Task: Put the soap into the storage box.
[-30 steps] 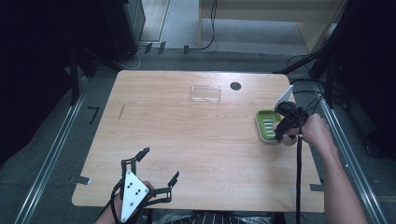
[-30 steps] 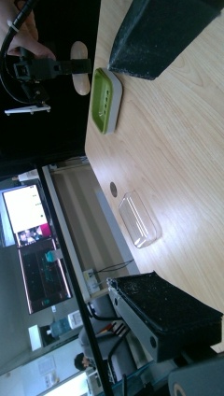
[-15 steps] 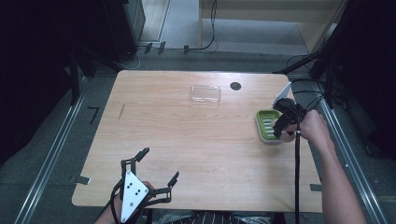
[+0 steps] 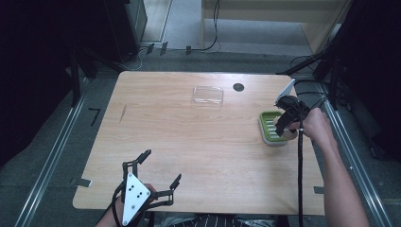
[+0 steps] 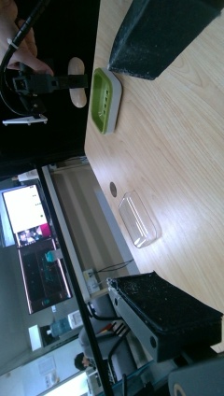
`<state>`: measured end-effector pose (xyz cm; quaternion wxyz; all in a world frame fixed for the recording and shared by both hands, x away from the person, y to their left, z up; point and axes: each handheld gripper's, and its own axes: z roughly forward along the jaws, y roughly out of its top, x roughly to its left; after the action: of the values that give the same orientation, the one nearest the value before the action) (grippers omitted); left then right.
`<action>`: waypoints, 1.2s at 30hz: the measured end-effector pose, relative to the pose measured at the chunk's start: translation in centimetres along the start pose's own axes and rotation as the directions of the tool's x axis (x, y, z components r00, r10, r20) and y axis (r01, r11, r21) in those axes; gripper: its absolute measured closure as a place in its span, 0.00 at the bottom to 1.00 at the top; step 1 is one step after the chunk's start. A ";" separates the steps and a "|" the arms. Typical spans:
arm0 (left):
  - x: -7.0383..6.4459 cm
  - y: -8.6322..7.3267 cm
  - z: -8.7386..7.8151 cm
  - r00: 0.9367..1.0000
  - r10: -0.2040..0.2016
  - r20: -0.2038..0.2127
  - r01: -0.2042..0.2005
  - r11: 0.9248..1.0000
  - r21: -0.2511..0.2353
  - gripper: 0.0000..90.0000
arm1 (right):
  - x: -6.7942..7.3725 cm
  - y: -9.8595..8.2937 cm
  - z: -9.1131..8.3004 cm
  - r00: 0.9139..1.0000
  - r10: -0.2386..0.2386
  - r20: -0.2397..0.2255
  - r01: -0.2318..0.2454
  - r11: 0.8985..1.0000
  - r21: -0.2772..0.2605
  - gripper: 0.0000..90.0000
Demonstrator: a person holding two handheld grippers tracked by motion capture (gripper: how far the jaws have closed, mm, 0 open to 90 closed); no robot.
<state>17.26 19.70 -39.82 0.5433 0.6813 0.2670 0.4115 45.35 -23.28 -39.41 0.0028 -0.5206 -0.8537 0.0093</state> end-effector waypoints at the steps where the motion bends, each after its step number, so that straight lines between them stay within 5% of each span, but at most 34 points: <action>1: 0.0 0.0 0.0 1.000 0.000 0.000 0.000 1.000 0.000 0.01 | 0.0 0.1 0.1 1.000 -0.001 0.001 0.001 1.000 -0.001 0.37; 36: 0.0 0.0 0.0 1.000 0.001 0.002 -0.001 1.000 -0.001 0.01 | -0.6 2.6 1.8 0.997 0.071 -0.017 -0.072 0.997 -0.030 0.37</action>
<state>17.26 19.71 -39.83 0.5438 0.6814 0.2660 0.4114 47.93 -22.63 -41.25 0.0014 -0.5509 -0.8346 -0.0080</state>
